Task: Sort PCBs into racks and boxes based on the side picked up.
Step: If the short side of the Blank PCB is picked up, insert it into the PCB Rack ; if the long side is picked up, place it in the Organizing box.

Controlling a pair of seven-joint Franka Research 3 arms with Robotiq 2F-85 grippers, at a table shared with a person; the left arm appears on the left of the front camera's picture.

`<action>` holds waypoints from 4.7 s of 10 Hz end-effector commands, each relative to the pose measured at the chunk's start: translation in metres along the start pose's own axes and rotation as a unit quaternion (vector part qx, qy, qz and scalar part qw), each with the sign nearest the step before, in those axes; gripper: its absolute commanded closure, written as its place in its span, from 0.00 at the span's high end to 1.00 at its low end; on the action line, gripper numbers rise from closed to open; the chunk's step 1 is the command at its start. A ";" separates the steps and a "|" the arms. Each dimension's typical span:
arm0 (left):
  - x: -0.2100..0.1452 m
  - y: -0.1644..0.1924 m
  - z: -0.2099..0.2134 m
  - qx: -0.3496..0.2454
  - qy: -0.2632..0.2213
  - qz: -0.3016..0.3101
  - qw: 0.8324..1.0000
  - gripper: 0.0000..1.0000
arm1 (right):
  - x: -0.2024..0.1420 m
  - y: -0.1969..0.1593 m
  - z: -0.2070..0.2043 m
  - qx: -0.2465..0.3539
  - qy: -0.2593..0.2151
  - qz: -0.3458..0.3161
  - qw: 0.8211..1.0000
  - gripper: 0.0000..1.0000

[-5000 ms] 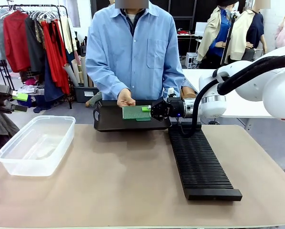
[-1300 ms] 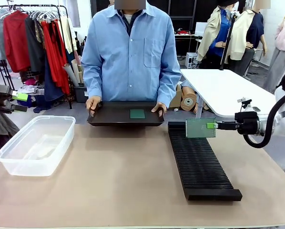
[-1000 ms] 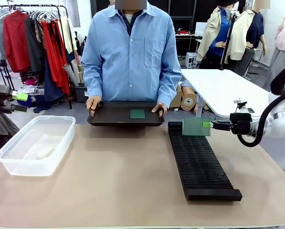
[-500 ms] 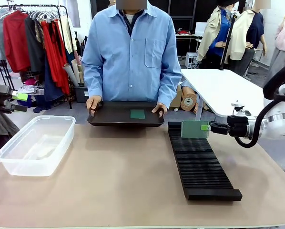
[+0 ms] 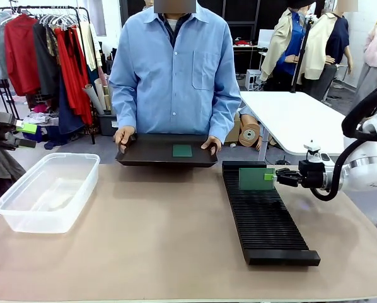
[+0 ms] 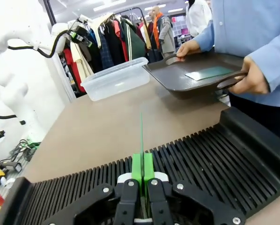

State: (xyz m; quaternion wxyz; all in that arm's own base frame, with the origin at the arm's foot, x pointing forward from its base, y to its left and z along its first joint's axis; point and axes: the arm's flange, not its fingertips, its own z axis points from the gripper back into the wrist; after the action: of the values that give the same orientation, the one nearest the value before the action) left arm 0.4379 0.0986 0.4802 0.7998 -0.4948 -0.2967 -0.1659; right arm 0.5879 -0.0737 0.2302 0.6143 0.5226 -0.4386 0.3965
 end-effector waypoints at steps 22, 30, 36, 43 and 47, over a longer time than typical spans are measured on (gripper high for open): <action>0.000 -0.001 0.001 -0.003 -0.002 -0.001 1.000 1.00 | -0.003 -0.017 -0.009 -0.008 0.048 0.017 0.999 0.00; 0.000 -0.001 0.001 -0.003 -0.002 -0.001 1.000 1.00 | -0.023 -0.035 -0.003 0.019 0.064 0.014 0.998 0.00; 0.000 -0.001 0.001 -0.003 -0.002 -0.001 1.000 1.00 | -0.031 -0.038 -0.003 0.032 0.052 0.022 0.998 0.00; 0.000 -0.001 0.001 -0.003 -0.002 -0.001 1.000 1.00 | -0.021 -0.034 0.003 0.030 0.021 0.002 0.999 0.25; 0.000 -0.001 0.001 -0.003 -0.002 -0.001 1.000 1.00 | -0.011 -0.032 0.006 0.030 0.000 0.007 1.000 0.98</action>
State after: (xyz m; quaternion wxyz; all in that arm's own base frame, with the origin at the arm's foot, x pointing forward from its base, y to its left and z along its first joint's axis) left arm 0.4379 0.0986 0.4802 0.7998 -0.4948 -0.2967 -0.1659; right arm 0.6132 -0.0854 0.2034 0.6031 0.5299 -0.4222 0.4209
